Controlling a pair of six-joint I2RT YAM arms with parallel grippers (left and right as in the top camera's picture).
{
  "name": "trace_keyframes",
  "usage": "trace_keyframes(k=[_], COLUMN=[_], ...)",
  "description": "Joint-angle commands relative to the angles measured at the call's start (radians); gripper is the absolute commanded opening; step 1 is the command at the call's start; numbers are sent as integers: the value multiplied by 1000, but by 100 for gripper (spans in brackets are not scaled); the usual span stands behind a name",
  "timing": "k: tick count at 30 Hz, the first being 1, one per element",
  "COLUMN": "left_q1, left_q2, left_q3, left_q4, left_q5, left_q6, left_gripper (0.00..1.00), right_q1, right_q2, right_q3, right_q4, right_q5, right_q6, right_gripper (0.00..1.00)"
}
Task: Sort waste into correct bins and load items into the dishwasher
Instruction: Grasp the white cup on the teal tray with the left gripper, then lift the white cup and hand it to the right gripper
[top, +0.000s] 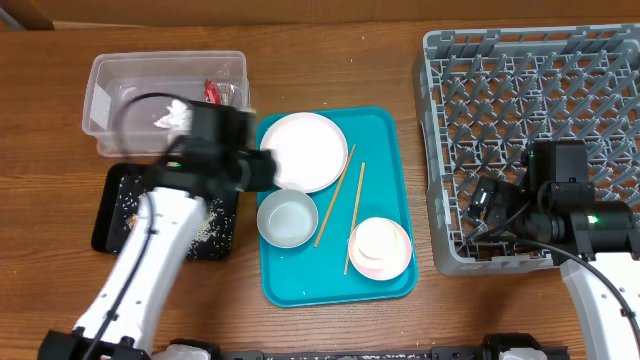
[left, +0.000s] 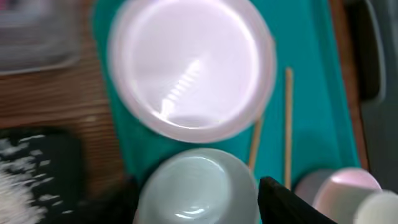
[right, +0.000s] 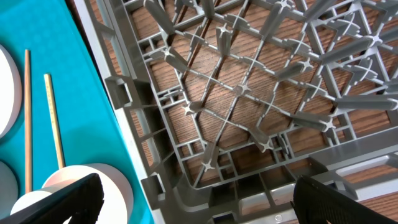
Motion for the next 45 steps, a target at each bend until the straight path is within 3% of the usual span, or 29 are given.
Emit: trace_keyframes(k=[1, 10, 17, 19, 24, 26, 33, 39, 42, 45], left_q1=[-116, -392, -465, -465, -463, -463, -456, -362, -277, -181], left_q2=[15, 74, 215, 252, 269, 269, 268, 262, 259, 259], left_q3=[10, 10, 10, 10, 16, 23, 91, 235, 290, 299], left_q4=[2, 43, 80, 80, 85, 89, 66, -18, -16, 60], left_q5=[21, 16, 2, 25, 32, 32, 31, 42, 156, 388], left_q6=[55, 64, 42, 34, 34, 34, 34, -17, -57, -131], left_gripper=[63, 64, 61, 55, 10, 4, 4, 4, 4, 4], right_q1=[-2, -2, -2, -2, -2, -2, -2, -2, -2, -3], right_q2=[-8, -8, -8, -8, -8, -8, -8, -8, -8, -8], right_q3=[27, 27, 27, 27, 27, 27, 27, 27, 27, 27], right_q4=[5, 6, 5, 6, 5, 5, 3, 2, 24, 94], right_q5=[10, 10, 10, 10, 10, 10, 10, 11, 29, 37], right_q6=[-6, -6, -6, -6, -6, -6, -6, -6, 10, 83], right_gripper=[100, 100, 100, 100, 100, 100, 100, 100, 100, 100])
